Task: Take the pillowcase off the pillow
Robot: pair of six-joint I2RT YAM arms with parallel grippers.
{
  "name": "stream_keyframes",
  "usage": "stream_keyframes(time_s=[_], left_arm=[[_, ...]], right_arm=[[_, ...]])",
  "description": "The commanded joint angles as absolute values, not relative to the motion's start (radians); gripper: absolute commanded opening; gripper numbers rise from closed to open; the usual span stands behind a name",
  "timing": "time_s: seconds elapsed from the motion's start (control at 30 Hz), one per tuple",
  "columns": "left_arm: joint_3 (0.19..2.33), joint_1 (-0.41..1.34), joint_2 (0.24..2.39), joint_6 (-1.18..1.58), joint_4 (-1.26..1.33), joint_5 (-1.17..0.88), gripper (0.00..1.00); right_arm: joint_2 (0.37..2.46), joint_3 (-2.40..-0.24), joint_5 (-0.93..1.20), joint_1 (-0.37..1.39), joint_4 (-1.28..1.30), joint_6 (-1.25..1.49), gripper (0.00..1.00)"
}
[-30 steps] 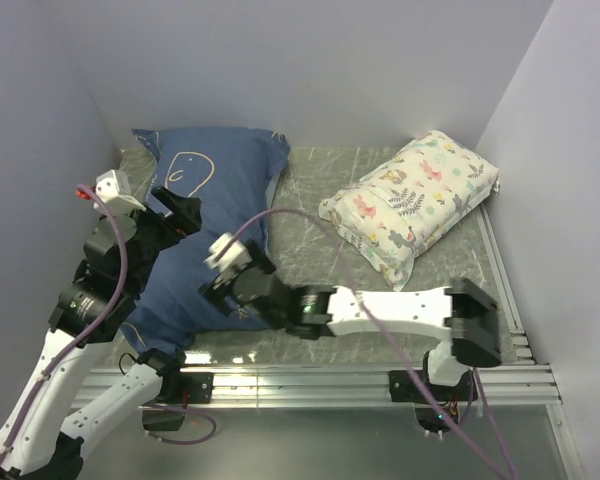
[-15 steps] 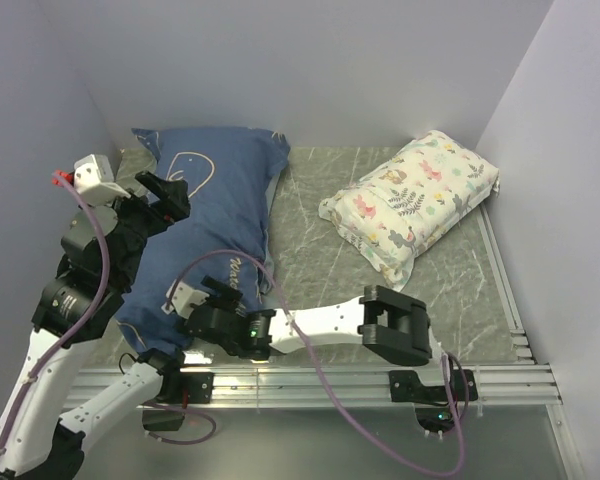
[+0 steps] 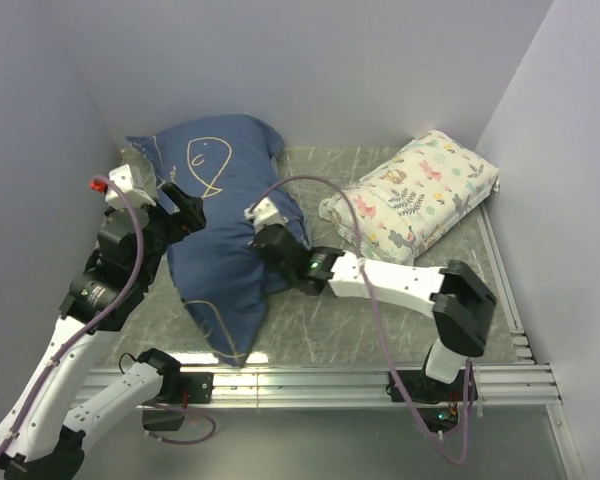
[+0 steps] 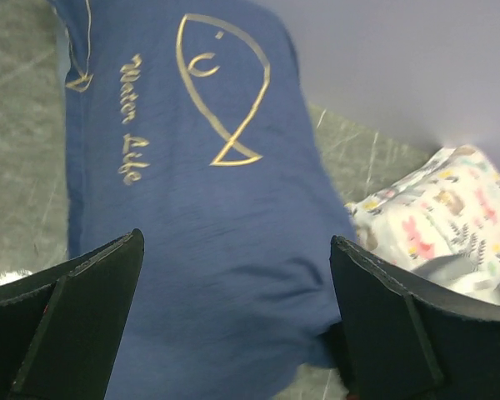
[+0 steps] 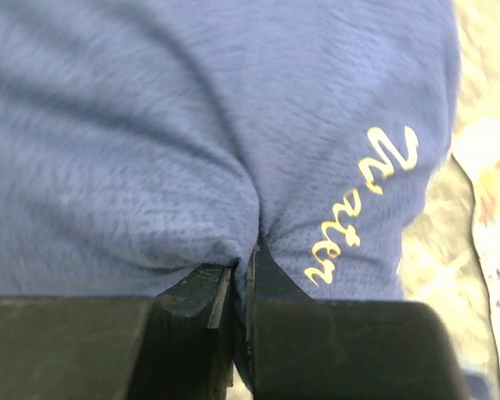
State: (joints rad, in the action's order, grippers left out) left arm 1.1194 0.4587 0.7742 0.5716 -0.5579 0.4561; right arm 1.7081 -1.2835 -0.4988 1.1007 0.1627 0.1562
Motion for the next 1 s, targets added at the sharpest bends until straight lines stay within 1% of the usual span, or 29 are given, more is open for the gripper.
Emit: stream_keyframes(time_s=[0.0,0.03,0.1,0.13,0.17,0.27,0.4,0.5,0.6,0.67,0.73,0.77,0.83,0.9,0.97], left_arm=[[1.04,0.457,0.775,0.609,-0.52,0.448,0.99],[1.022,0.456,0.775,0.63,-0.511,0.446,0.99],[0.962,0.456,0.784,0.653,-0.5,0.443,0.99],[0.944,0.457,0.79,0.675,-0.492,0.442,0.99],[0.925,0.456,0.807,0.686,-0.486,0.443,0.99],[0.871,0.446,0.842,0.748,-0.494,0.469,0.99],[0.777,0.391,0.836,0.834,-0.485,0.514,0.99],[0.726,0.304,0.825,0.916,-0.482,0.499,0.99],[0.674,0.204,0.815,0.953,-0.456,0.425,0.99],[0.644,0.135,0.807,0.965,-0.427,0.393,0.99],[0.595,0.082,0.811,0.974,-0.388,0.315,0.99],[0.577,0.024,0.822,0.976,-0.336,0.267,0.99],[0.523,-0.047,0.841,0.994,-0.264,0.135,0.93],[0.477,-0.078,0.873,1.008,-0.151,0.037,0.91],[0.453,-0.103,0.908,1.038,-0.082,0.009,0.89]], right_arm=[[1.602,-1.223,-0.454,1.019,0.164,0.3,0.0],[1.589,-1.206,-0.398,0.996,0.155,0.328,0.0],[1.559,-1.16,-0.406,0.989,0.143,0.357,0.01],[1.548,-1.148,-0.413,0.988,0.137,0.368,0.06],[1.539,-1.125,-0.422,0.986,0.132,0.374,0.08],[1.488,-1.08,-0.434,0.986,0.106,0.387,0.09],[1.437,-1.057,-0.449,0.988,0.107,0.396,0.07],[1.425,-1.043,-0.445,0.985,0.106,0.406,0.04],[1.433,-1.043,-0.451,0.985,0.118,0.411,0.0],[1.434,-1.039,-0.448,0.986,0.121,0.414,0.0],[1.434,-1.032,-0.437,0.986,0.114,0.416,0.0],[1.434,-1.031,-0.433,0.985,0.114,0.417,0.0],[1.437,-1.032,-0.42,0.986,0.11,0.419,0.0],[1.443,-1.034,-0.413,0.986,0.112,0.417,0.0],[1.445,-1.034,-0.403,0.985,0.109,0.417,0.0]])
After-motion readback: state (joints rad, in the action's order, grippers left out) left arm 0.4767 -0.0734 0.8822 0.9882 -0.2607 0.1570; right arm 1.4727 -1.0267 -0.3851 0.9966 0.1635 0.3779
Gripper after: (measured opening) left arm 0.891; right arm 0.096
